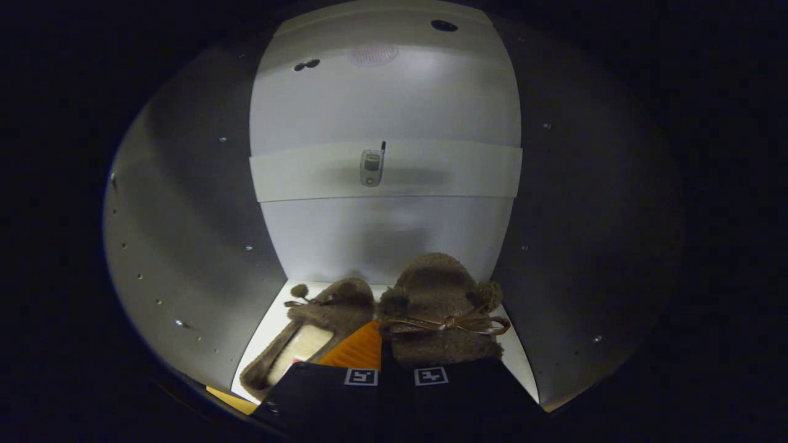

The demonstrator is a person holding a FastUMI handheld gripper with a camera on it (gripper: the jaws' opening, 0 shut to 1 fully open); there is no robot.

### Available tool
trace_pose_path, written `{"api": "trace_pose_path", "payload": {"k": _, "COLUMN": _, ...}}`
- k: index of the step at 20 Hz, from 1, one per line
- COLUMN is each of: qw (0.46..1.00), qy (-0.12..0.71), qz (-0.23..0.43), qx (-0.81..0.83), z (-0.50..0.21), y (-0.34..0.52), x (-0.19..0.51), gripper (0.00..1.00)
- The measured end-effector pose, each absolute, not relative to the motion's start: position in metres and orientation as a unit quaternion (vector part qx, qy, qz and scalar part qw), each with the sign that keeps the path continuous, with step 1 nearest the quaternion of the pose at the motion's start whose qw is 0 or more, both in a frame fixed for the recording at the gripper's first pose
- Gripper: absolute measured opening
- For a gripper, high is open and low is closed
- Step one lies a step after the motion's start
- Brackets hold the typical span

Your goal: Open the shoe cabinet door, grab the shoes and put them into the shoe cabinet, then close the shoe cabinet door.

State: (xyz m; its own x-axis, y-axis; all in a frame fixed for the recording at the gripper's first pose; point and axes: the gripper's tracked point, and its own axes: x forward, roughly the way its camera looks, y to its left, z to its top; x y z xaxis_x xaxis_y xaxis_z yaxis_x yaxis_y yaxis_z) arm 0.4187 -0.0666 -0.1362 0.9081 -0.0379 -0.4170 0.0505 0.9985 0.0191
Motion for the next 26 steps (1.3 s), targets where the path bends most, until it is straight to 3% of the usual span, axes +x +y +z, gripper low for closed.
{"api": "trace_pose_path", "payload": {"k": 7, "qw": 0.961, "qy": 0.272, "qz": -0.041, "qx": 0.014, "z": -0.18, "y": -0.085, "x": 0.431, "gripper": 0.07}}
{"api": "trace_pose_path", "payload": {"k": 11, "qw": 0.957, "qy": 0.287, "qz": -0.038, "qx": 0.012, "z": -0.185, "y": -0.08, "x": 0.427, "gripper": 0.13}}
{"api": "trace_pose_path", "payload": {"k": 12, "qw": 0.956, "qy": 0.291, "qz": -0.038, "qx": 0.011, "z": -0.187, "y": -0.078, "x": 0.425, "gripper": 0.17}}
{"api": "trace_pose_path", "payload": {"k": 15, "qw": 0.955, "qy": 0.295, "qz": -0.039, "qx": 0.0, "z": -0.187, "y": -0.073, "x": 0.416, "gripper": 0.6}}
{"api": "trace_pose_path", "payload": {"k": 20, "qw": 0.964, "qy": 0.26, "qz": -0.058, "qx": 0.024, "z": -0.166, "y": -0.073, "x": 0.387, "gripper": 0.8}}
{"api": "trace_pose_path", "payload": {"k": 26, "qw": 0.978, "qy": 0.205, "qz": -0.046, "qx": 0.008, "z": -0.119, "y": -0.061, "x": 0.329, "gripper": 0.85}}
